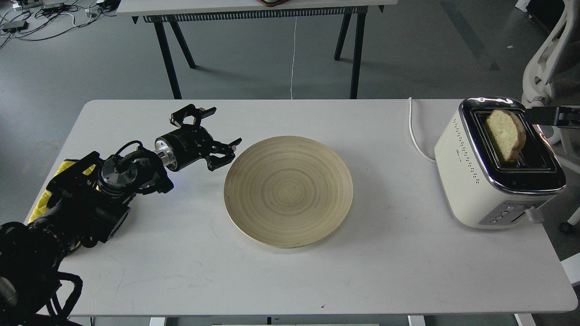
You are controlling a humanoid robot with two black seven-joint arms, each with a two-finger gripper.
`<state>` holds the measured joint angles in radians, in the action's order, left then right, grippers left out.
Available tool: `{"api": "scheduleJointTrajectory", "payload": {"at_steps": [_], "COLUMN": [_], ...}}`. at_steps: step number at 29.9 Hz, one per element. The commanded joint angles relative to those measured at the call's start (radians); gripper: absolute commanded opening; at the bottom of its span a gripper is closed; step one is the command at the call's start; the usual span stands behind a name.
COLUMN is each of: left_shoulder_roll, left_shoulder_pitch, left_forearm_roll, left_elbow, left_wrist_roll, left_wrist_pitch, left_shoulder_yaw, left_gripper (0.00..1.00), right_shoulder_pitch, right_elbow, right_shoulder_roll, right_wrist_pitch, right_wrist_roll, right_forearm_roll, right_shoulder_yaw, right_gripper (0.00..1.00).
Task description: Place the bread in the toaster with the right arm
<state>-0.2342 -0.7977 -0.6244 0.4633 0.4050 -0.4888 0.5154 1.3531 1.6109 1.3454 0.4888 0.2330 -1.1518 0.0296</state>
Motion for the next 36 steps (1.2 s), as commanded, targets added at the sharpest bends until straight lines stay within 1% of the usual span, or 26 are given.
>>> {"api": "scheduleJointTrajectory", "payload": {"at_steps": [1, 7, 12, 18, 22, 25, 29, 32, 34, 36], "left_shoulder_roll": [0.001, 0.047, 0.056, 0.064, 0.042, 0.004, -0.031, -0.072, -0.088, -0.106], "left_shoulder_pitch": [0.000, 0.002, 0.002, -0.005, -0.017, -0.029, -0.083, -0.115, -0.132, -0.146], "left_forearm_roll": [0.000, 0.000, 0.000, 0.006, 0.006, 0.006, 0.006, 0.006, 0.006, 0.005], "left_elbow": [0.000, 0.000, 0.000, 0.000, 0.002, 0.008, 0.011, 0.011, 0.011, 0.011], "left_wrist_roll": [0.000, 0.000, 0.000, 0.011, 0.012, 0.014, 0.014, 0.014, 0.014, 0.014], "left_wrist_pitch": [0.000, 0.000, 0.000, 0.000, 0.000, 0.000, 0.000, 0.000, 0.000, 0.000], "left_shoulder_yaw": [0.000, 0.000, 0.000, -0.014, -0.008, -0.005, -0.003, -0.002, 0.000, 0.000], "left_gripper": [1.00, 1.00, 1.00, 1.00, 1.00, 1.00, 1.00, 1.00, 1.00, 1.00], "right_shoulder_pitch": [0.001, 0.001, -0.008, -0.104, -0.169, -0.189, -0.192, -0.192, -0.192, -0.193], "right_elbow": [-0.034, -0.104, -0.152, -0.204, -0.209, -0.224, -0.236, -0.244, -0.255, -0.272], "right_shoulder_roll": [-0.020, -0.077, -0.110, -0.202, -0.245, -0.287, -0.327, -0.354, -0.370, -0.377], "right_wrist_pitch": [0.000, 0.000, 0.000, 0.000, 0.000, 0.000, 0.000, 0.000, 0.000, 0.000], "right_wrist_roll": [-0.001, 0.000, 0.000, 0.000, -0.001, -0.003, -0.004, -0.032, -0.070, -0.124], "right_forearm_roll": [0.035, 0.167, 0.303, 0.512, 0.627, 0.694, 0.825, 0.928, 0.963, 0.972], "right_shoulder_yaw": [0.055, 0.121, 0.113, 0.115, 0.122, 0.124, 0.125, 0.130, 0.138, 0.160], "right_gripper": [0.95, 0.96, 0.96, 0.96, 0.96, 0.96, 0.96, 0.96, 0.96, 0.96]}}
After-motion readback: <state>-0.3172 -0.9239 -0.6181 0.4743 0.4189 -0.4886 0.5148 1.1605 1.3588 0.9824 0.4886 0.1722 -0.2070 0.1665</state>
